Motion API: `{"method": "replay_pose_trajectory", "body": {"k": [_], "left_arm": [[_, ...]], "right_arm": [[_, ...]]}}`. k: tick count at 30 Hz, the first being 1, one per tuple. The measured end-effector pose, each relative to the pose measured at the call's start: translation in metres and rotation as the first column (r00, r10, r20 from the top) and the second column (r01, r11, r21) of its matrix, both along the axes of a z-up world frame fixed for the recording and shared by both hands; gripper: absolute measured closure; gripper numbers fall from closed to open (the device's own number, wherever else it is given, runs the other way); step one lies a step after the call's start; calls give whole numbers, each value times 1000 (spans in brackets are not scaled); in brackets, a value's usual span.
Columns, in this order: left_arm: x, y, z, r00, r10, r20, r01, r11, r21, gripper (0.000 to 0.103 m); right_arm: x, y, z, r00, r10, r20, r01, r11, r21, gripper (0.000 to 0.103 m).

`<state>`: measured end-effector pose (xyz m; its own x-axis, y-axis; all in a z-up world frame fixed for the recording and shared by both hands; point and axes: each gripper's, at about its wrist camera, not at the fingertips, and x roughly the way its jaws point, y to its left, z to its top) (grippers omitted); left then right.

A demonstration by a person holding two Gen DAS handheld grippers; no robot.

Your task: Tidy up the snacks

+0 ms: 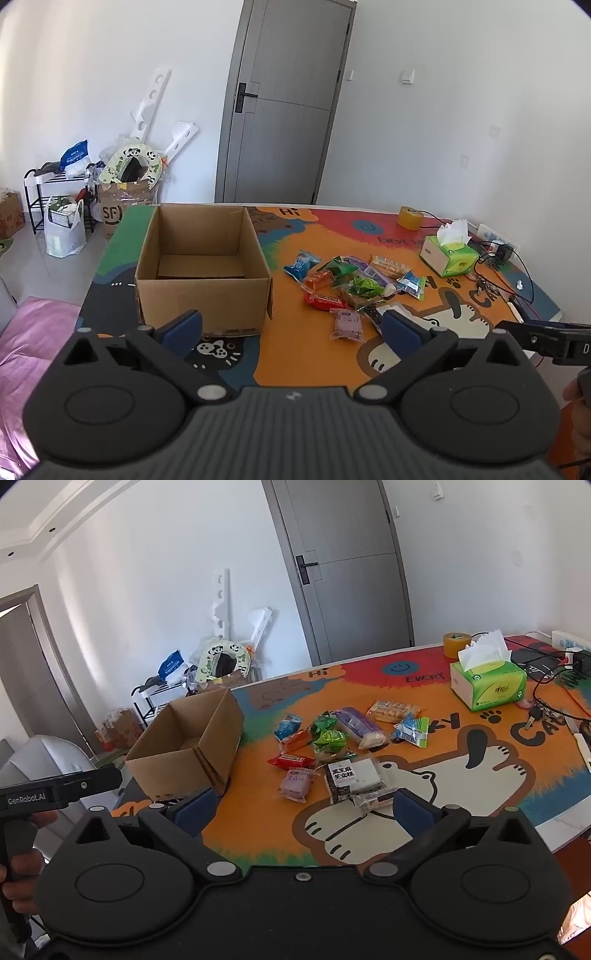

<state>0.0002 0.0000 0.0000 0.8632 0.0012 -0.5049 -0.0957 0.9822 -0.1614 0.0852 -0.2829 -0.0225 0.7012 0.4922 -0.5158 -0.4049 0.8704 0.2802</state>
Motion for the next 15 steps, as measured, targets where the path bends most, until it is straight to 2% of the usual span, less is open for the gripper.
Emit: {"method": "replay_pose_trajectory", "body": {"k": [15], "left_arm": [[2,1,-2,1000,0,-5,0,1000,2,1]], "right_arm": [[1,0,-3,1000,-4,-11,4,1000,2,0]]}}
